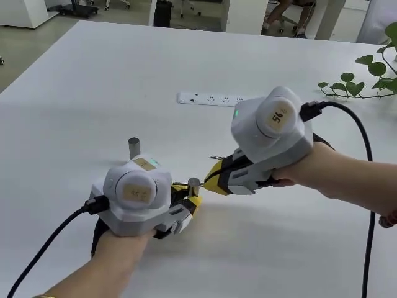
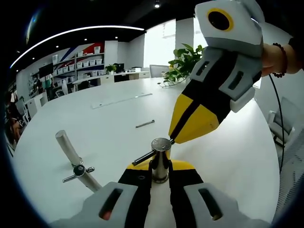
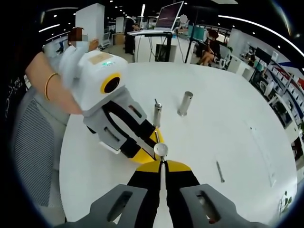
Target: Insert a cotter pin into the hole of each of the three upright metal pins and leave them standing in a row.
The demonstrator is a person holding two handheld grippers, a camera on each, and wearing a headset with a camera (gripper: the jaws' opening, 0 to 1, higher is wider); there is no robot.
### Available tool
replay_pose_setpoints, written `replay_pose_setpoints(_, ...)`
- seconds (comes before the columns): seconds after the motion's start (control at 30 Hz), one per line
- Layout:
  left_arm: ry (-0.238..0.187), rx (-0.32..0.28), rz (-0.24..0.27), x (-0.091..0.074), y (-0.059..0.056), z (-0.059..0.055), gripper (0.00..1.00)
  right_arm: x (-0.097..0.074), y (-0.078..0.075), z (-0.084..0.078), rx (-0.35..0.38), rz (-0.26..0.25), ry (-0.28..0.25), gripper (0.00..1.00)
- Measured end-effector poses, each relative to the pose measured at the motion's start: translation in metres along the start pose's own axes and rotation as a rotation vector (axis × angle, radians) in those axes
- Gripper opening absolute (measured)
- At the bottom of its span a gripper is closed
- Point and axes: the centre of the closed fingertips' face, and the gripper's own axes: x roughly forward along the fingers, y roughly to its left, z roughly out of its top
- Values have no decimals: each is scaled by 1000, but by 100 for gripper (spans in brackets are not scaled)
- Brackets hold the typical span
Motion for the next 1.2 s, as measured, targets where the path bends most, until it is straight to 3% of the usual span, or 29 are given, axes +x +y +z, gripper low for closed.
replay_pose_setpoints(0.03,2,-23,-3,0,0,-1,11,0,1,-1,8,4,1,0)
replay_pose_setpoints(0.6,46,-32,-13,-7,-4,-8,20,3,0,-3,6,5,8,1)
replay_pose_setpoints(0.77,58,-29,-18,-18,-5,-8,25,2,2,2,23,22,-9,9)
replay_pose_setpoints(0.9,61,-32,-19,-28,-5,-6,31,6,5,8,81,51,-36,16)
replay_pose_setpoints(1.2,42,1,-56,-51,-13,0,41,15,-1,10,140,80,-64,16)
